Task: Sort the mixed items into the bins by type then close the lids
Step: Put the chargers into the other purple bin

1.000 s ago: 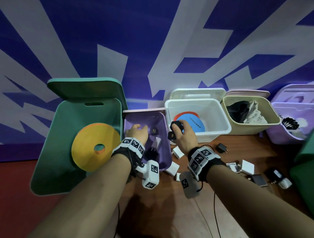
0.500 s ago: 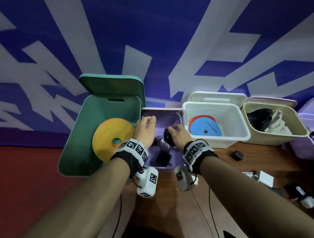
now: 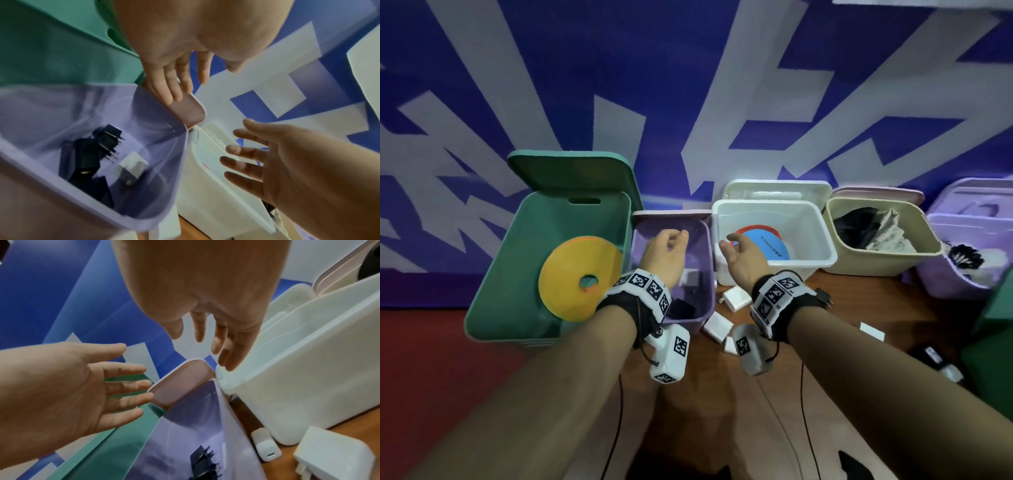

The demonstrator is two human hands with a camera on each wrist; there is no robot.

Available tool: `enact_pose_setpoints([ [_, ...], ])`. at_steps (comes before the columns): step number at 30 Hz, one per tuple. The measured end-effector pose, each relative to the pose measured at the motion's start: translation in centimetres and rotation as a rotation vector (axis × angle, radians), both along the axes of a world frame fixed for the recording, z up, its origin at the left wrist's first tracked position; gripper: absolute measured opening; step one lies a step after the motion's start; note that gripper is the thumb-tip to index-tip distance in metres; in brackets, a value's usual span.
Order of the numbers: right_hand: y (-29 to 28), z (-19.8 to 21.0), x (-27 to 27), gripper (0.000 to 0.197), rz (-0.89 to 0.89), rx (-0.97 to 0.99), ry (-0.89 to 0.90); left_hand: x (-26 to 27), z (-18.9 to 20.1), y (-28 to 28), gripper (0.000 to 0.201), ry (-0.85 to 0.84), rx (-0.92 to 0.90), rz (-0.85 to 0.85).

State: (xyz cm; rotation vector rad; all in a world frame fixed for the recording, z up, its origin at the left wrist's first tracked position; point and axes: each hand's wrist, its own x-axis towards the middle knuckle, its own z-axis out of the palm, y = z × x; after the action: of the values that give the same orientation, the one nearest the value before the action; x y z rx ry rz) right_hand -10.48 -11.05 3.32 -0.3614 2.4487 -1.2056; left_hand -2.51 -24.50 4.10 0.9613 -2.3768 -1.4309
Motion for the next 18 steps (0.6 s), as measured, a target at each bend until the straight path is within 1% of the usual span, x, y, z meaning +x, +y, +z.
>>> enact_pose_setpoints([
  [4,5.4,0.1,-0.8,0.042,-0.095,-0.048,-0.012,-1.8,0.7,5.4,0.033,0.015,0.012,-0.043],
  [8,11.4,-0.4,-1.8,0.04,-0.183,-0.045,-0.011,-3.6,0.2,11.3,0.034,-0.005,0.044,-0.104],
  [14,21.5,-2.8,-2.4,0.032,-0.396,-0.052,-0.046,-5.7,-2.7,20.1,0.038,-0.166,0.046,-0.309],
  [18,27.9,-5.2,-2.1,0.03,-0.513,-0.007,-0.095,-6.2,-6.0,25.1,0.05,-0.314,0.009,-0.482],
])
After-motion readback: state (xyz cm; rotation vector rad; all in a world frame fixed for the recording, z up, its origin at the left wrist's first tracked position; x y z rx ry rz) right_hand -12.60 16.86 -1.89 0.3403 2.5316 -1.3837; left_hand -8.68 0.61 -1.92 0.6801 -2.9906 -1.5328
